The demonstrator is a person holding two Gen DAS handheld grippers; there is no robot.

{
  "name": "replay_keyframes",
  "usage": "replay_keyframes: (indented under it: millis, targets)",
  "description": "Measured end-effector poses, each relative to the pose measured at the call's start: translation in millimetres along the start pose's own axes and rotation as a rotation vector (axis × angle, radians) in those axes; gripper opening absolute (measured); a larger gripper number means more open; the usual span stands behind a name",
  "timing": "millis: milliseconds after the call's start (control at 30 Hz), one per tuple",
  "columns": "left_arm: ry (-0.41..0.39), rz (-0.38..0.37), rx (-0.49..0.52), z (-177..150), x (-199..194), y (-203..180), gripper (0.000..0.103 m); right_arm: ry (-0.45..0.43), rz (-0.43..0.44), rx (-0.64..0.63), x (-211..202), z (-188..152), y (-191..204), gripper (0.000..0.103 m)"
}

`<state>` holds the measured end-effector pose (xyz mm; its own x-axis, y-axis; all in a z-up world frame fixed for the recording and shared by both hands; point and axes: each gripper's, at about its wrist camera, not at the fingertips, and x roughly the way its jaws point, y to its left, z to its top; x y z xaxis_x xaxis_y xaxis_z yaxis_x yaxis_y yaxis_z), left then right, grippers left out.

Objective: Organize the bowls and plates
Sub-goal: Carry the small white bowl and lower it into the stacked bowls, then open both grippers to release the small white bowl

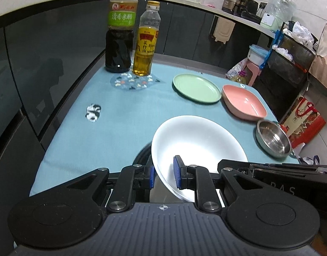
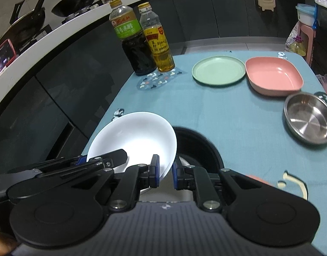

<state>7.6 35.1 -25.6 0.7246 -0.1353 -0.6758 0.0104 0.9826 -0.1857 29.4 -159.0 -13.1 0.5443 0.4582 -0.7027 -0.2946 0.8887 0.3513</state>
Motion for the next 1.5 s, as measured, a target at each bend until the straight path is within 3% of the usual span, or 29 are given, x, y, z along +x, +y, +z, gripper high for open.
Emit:
replay_keyframes:
  millis: [1033, 1500]
  targets:
    - [0.108, 0.004, 0.027, -28, 12, -4, 0.016, 0.042, -0.036, 0.034, -5, -32, -12, 0.001]
    - [0.097, 0.019, 0.015, -28, 9, -3, 0.016, 0.045, -0.020, 0.052, -5, -33, -18, 0.001]
